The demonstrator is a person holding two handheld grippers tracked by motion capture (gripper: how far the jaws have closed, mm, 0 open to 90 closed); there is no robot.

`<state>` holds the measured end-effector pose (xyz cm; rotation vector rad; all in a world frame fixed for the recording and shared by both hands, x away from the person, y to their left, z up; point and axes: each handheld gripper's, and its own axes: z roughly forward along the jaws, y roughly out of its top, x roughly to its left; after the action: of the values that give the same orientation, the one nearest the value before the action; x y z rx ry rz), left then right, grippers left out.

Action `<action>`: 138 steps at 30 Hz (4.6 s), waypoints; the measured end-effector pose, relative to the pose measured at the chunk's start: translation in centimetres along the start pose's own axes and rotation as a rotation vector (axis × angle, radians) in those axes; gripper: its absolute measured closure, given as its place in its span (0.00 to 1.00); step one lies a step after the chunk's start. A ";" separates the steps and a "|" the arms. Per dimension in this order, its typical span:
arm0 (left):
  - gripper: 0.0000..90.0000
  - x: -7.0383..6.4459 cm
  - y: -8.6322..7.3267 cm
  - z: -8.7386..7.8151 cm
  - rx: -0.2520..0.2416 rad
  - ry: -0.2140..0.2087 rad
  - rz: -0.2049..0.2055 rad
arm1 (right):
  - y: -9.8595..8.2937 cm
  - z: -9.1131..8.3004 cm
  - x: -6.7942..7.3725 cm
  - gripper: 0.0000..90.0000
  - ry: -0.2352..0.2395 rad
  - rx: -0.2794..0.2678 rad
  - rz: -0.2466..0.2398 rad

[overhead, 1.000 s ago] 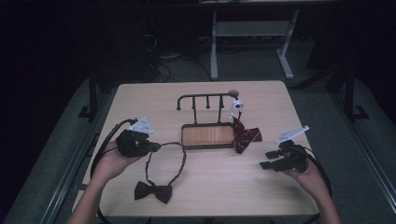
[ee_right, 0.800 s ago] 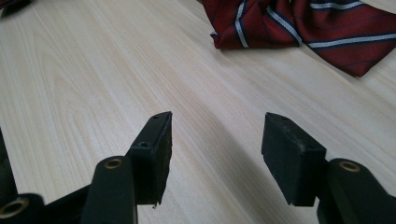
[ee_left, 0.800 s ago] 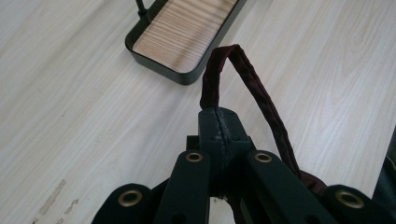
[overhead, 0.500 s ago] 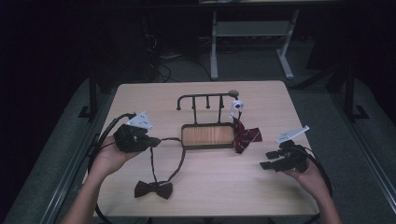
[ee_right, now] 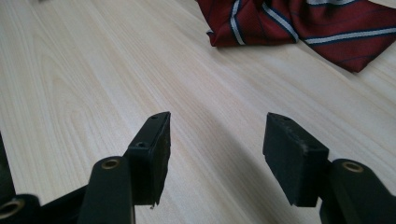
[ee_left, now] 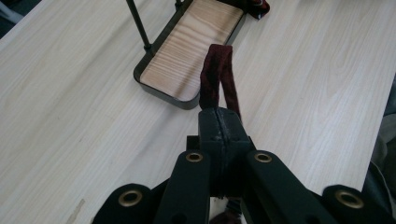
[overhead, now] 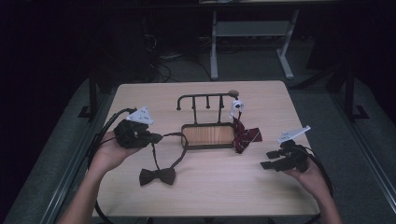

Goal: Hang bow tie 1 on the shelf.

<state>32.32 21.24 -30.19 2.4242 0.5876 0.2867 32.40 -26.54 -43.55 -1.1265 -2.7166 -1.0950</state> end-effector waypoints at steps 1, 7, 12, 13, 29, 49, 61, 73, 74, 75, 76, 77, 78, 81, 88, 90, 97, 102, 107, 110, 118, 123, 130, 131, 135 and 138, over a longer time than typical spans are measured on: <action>1.00 0.0 0.1 0.0 0.001 0.001 0.004 | 0.0 0.0 0.0 0.46 -0.002 -0.001 0.005; 1.00 0.4 0.7 0.1 -0.006 -0.004 0.001 | 0.0 -0.2 0.0 0.45 -0.002 -0.001 0.008; 1.00 1.0 1.2 0.0 -0.011 -0.013 -0.007 | 0.0 -0.3 0.0 0.45 -0.004 -0.005 0.005; 1.00 1.1 1.3 0.0 -0.016 -0.014 -0.010 | 0.0 -0.3 -0.1 0.45 -0.004 -0.006 0.003; 1.00 2.3 3.4 -1.0 -0.027 0.000 -0.010 | 0.4 -0.2 0.2 0.45 -0.004 0.002 -0.003; 1.00 5.2 5.0 -1.6 -0.037 0.027 -0.067 | 0.3 -0.5 0.2 0.46 -0.007 -0.010 -0.014; 1.00 6.8 5.5 -0.9 0.001 0.031 -0.096 | 0.3 -0.7 0.1 0.46 -0.009 -0.013 -0.006; 1.00 8.1 6.5 0.1 0.061 0.071 -0.133 | 0.2 -0.9 0.1 0.46 -0.013 -0.018 -0.012; 1.00 8.2 6.5 0.3 0.066 0.073 -0.136 | 0.2 -0.9 0.1 0.46 -0.013 -0.018 -0.010; 1.00 8.3 6.5 0.4 0.071 0.072 -0.139 | 0.2 -0.9 0.1 0.46 -0.012 -0.018 -0.007; 1.00 8.5 6.5 0.6 0.076 0.072 -0.142 | 0.2 -0.9 0.1 0.46 -0.011 -0.017 -0.004; 1.00 8.6 6.5 0.7 0.084 0.076 -0.138 | 0.2 -0.9 0.0 0.46 -0.012 -0.017 -0.007; 1.00 8.6 6.5 0.9 0.088 0.079 -0.141 | 0.2 -0.9 0.0 0.46 -0.011 -0.016 -0.006; 1.00 8.9 6.5 1.2 0.098 0.078 -0.152 | 0.2 -0.9 0.0 0.46 -0.010 -0.015 -0.006; 1.00 9.1 6.4 1.5 0.111 0.087 -0.159 | 0.1 -0.9 0.1 0.46 -0.011 -0.018 -0.006; 0.99 9.2 6.4 1.6 0.112 0.088 -0.156 | 0.1 -0.9 0.1 0.46 -0.011 -0.019 -0.007; 0.90 9.0 6.1 1.5 0.109 0.084 -0.165 | 0.1 -0.9 0.1 0.46 -0.009 -0.018 -0.005; 0.86 8.6 5.6 1.3 0.108 0.080 -0.147 | 0.1 -1.0 0.0 0.46 -0.013 -0.018 0.000; 0.84 8.1 5.0 1.2 0.113 0.078 -0.143 | 0.0 -1.1 -0.1 0.45 -0.018 -0.020 0.003; 0.84 8.0 4.5 1.3 0.116 0.076 -0.143 | -0.1 -1.1 -0.2 0.45 -0.022 -0.022 0.005; 0.81 7.6 3.8 1.4 0.122 0.070 -0.134 | -0.2 -1.2 -0.3 0.43 -0.026 -0.023 0.018; 0.80 7.1 3.6 1.7 0.116 0.065 -0.125 | -0.1 -1.2 -0.2 0.43 -0.028 -0.021 0.019; 0.79 6.6 3.0 1.9 0.113 0.057 -0.123 | -0.2 -1.3 -0.3 0.43 -0.027 -0.024 0.019; 0.79 6.5 2.9 1.9 0.114 0.055 -0.121 | -0.2 -1.3 -0.3 0.43 -0.028 -0.024 0.019; 0.79 6.2 2.5 1.9 0.110 0.053 -0.117 | -0.2 -1.3 -0.3 0.43 -0.029 -0.024 0.021; 0.79 6.0 2.1 2.0 0.111 0.051 -0.117 | -0.2 -1.3 -0.3 0.43 -0.030 -0.024 0.017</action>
<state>38.98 21.55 -30.06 2.4824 0.7841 0.2742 32.18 -27.60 -42.76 -1.1769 -2.7183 -1.1205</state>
